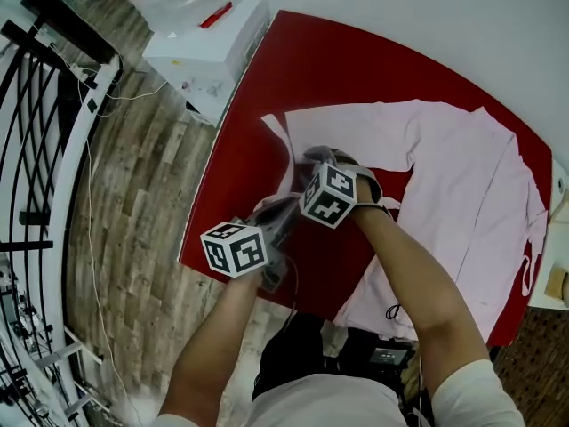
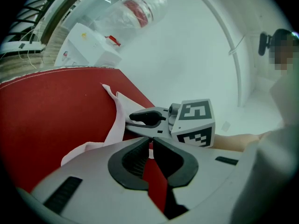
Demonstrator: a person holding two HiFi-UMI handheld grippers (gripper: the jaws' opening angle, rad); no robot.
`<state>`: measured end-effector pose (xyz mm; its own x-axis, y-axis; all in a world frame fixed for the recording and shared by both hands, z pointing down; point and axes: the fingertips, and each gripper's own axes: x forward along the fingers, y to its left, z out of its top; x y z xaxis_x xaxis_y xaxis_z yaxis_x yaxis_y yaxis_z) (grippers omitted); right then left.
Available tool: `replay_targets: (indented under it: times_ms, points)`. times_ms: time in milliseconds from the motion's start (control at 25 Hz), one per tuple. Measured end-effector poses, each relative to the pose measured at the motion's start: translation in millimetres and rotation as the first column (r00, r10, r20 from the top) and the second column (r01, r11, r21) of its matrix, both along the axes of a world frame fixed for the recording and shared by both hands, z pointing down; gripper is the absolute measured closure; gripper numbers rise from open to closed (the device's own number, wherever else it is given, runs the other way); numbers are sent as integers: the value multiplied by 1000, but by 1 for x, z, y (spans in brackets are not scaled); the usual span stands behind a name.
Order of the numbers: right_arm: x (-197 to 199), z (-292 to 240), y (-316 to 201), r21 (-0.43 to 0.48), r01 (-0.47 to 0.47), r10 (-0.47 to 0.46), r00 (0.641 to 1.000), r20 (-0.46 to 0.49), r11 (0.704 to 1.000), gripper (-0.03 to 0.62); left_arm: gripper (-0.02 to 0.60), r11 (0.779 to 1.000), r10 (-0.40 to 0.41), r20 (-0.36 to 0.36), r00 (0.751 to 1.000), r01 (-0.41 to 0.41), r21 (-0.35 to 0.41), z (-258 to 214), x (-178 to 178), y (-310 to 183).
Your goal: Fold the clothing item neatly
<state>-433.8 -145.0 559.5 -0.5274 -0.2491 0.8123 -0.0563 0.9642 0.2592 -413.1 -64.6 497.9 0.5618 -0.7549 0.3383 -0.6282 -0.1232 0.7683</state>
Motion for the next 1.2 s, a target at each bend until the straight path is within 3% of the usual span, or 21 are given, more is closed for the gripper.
replay_targets:
  times_ms: [160, 360, 400, 440, 600, 720, 960, 1200]
  points:
    - [-2, -6, -8, -88, -91, 97, 993, 65, 992, 453, 575, 1000, -9, -29, 1000, 9, 13, -7, -2, -7]
    - [-7, -1, -5, -63, -60, 62, 997, 37, 996, 453, 575, 999, -31, -52, 998, 32, 14, -11, -8, -18]
    - [-6, -1, -8, -47, -67, 69, 997, 34, 997, 467, 574, 999, -35, -57, 998, 36, 13, -11, -9, -19]
    - [-4, -2, -11, -33, -80, 81, 996, 39, 996, 558, 574, 999, -40, -62, 997, 41, 12, -12, -10, -20]
    - [5, -22, -26, -47, -151, 156, 981, 113, 987, 568, 568, 997, -75, -110, 991, 76, 6, -14, -18, -33]
    - [16, -39, -34, -92, -205, 218, 962, 162, 974, 568, 479, 995, -104, -192, 976, 103, -12, -16, -20, -55]
    - [21, -63, -42, -129, -241, 265, 936, 233, 962, 568, 382, 988, -149, -310, 939, 127, -89, -7, -21, -99]
    - [23, -73, -30, -132, -219, 247, 935, 256, 967, 568, 319, 977, -183, -336, 924, 133, -168, 8, -28, -134]
